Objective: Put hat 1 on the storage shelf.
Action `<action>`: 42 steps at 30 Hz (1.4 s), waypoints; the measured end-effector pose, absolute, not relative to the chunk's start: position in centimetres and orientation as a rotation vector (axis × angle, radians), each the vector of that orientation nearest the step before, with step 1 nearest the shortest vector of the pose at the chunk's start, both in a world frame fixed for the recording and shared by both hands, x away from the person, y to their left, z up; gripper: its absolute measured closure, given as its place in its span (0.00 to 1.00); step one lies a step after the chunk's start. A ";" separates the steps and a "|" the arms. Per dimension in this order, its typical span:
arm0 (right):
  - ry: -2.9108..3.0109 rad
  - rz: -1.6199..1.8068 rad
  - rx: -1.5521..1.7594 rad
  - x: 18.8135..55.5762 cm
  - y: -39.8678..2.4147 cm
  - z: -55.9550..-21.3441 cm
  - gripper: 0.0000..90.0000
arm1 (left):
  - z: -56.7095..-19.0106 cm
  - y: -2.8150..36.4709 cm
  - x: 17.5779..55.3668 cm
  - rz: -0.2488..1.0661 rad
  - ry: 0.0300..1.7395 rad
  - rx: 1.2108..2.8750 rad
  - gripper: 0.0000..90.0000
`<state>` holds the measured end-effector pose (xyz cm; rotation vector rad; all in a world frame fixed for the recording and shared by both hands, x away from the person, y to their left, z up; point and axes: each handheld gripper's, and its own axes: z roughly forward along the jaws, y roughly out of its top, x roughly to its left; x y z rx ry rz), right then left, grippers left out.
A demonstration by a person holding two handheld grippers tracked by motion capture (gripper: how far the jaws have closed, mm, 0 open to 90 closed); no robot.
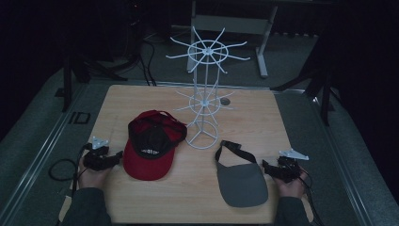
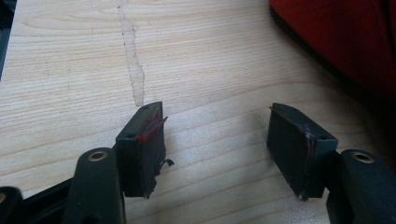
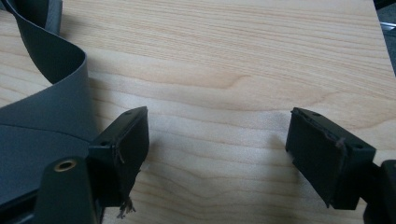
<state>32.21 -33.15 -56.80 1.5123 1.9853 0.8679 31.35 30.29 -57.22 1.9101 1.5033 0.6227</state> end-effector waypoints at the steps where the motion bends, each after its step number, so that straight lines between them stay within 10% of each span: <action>1: 1.985 0.868 1.512 32.2 -33.2 -56.8 0.24 | -57.2 30.3 31.4 0.623 1.503 1.910 0.43; 42: 1.986 0.868 1.512 32.2 -33.2 -56.8 0.24 | -51.2 30.5 29.9 0.397 1.263 1.919 0.60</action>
